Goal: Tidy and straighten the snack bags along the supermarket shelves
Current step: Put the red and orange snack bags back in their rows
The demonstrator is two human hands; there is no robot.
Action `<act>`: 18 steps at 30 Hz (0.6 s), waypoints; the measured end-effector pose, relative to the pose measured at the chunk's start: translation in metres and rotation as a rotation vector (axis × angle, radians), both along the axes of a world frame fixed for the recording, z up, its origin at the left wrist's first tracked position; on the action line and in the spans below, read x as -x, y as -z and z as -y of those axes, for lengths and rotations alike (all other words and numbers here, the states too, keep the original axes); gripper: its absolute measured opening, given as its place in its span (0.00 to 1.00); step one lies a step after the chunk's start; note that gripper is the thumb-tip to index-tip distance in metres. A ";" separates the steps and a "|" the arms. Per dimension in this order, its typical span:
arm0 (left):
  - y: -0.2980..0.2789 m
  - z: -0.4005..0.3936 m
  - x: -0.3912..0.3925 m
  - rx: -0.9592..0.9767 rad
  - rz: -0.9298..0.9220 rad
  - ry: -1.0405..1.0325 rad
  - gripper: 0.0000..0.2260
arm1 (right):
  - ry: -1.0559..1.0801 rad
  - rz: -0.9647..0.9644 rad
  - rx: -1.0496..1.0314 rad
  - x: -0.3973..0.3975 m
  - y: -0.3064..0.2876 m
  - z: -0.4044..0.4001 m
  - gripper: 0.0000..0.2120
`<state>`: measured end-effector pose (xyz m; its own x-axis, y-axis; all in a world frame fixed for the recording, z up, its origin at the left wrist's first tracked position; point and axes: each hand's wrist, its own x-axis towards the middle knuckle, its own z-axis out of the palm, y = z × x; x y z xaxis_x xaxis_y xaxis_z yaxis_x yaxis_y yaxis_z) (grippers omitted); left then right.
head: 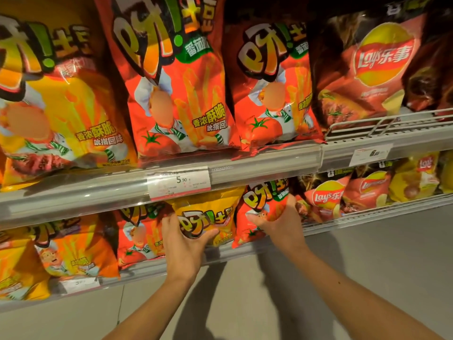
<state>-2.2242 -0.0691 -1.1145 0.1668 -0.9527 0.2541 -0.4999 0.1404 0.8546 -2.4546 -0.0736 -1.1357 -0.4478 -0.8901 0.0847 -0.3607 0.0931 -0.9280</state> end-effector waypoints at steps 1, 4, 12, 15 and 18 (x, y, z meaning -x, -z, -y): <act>-0.001 0.001 -0.001 -0.030 -0.034 0.023 0.31 | 0.002 -0.002 -0.004 -0.001 -0.001 -0.001 0.42; -0.004 0.005 -0.006 -0.165 -0.156 0.097 0.35 | 0.003 -0.014 0.002 -0.005 -0.006 -0.003 0.45; -0.009 0.017 -0.015 -0.340 -0.202 0.196 0.30 | 0.093 -0.159 0.051 -0.018 -0.023 -0.024 0.36; -0.010 0.014 -0.010 -0.297 -0.190 0.180 0.31 | 0.075 -0.055 0.012 -0.011 -0.025 -0.050 0.35; -0.014 0.012 0.004 -0.269 -0.224 0.149 0.30 | 0.132 0.013 -0.020 0.004 -0.018 -0.086 0.37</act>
